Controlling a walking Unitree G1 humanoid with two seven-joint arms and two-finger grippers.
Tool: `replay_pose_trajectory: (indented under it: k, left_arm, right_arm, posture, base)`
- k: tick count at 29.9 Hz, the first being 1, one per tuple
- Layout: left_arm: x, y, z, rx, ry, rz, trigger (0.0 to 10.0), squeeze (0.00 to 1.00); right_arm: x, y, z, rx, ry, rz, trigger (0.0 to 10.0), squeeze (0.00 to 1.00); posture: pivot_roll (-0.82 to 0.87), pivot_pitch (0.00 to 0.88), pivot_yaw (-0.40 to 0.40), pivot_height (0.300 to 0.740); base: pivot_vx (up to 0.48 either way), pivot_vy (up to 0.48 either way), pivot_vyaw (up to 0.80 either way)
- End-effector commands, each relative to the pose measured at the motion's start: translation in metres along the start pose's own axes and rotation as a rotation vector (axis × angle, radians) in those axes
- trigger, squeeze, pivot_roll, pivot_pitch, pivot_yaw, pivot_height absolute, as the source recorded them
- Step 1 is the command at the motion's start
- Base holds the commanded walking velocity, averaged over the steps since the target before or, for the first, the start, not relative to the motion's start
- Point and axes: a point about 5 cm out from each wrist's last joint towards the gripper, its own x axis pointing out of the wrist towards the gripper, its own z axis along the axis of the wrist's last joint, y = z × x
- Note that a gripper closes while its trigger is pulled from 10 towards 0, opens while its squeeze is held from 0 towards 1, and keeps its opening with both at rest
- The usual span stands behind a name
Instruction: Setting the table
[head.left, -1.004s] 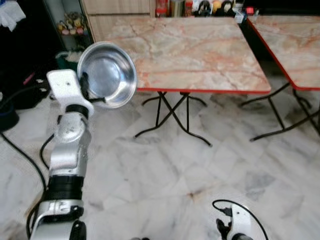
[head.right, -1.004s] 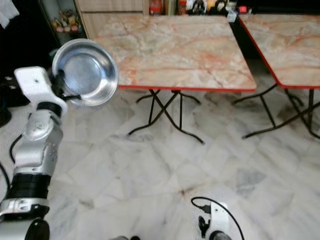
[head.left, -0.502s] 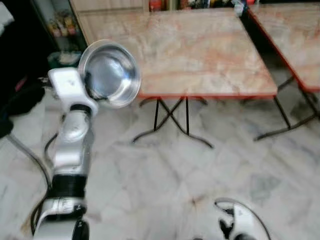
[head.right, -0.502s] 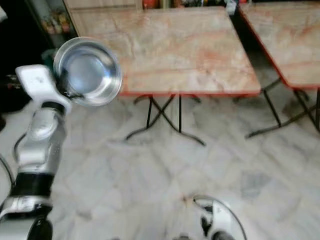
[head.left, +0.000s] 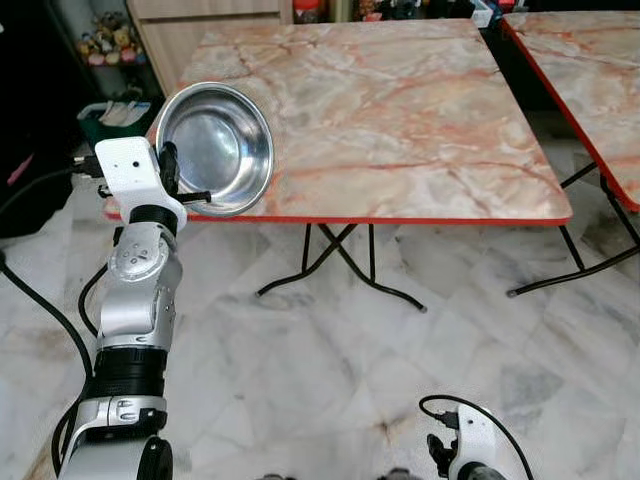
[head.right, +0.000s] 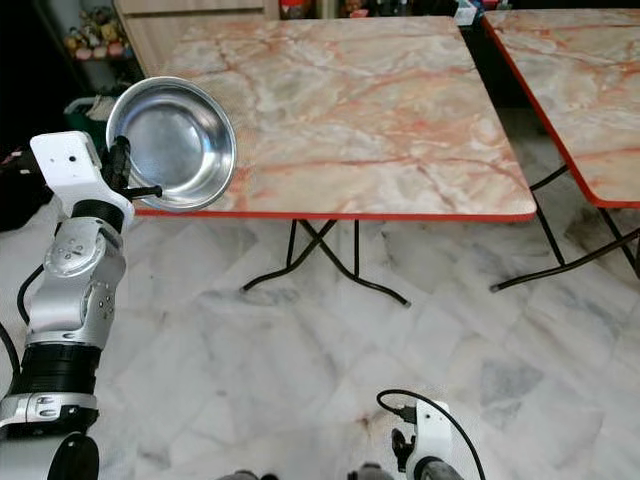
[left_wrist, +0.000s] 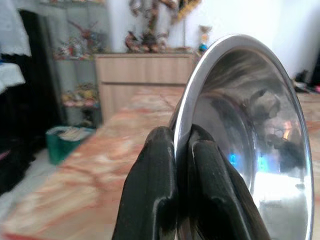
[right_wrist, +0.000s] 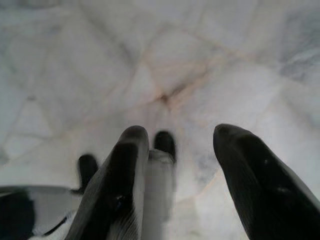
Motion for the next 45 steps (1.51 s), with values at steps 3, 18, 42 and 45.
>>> replay_pose_trajectory:
  k: [3,18,42,45]
  left_arm:
    - [0.002,0.001,0.009,0.015,-0.036,-0.010,10.0,0.00]
    - [-0.002,-0.011,0.001,-0.027,0.003,-0.049,10.0,0.00]
    - [-0.008,-0.029,-0.007,-0.283,0.094,-0.070,10.0,0.00]
    - [-0.009,-0.037,-0.013,-0.416,0.165,-0.067,10.0,0.00]
  right_arm:
    - [-0.001,0.001,-0.005,0.011,0.014,-0.003,10.0,0.00]
    - [-0.001,0.001,-0.007,0.010,0.018,0.001,10.0,0.00]
    - [0.000,0.003,-0.005,-0.004,0.026,0.008,10.0,0.00]
    - [0.000,0.003,-0.006,-0.003,0.025,0.009,10.0,0.00]
  posture:
    - [0.05,0.116,0.026,0.740]
    - [0.05,0.113,0.032,0.740]
    - [0.05,0.132,0.037,0.740]
    - [0.05,0.128,0.038,0.740]
  base:
    - [0.382,0.000,0.00]
    - [0.383,0.000,0.00]
    - [0.294,0.000,0.00]
    - [0.000,0.000,0.00]
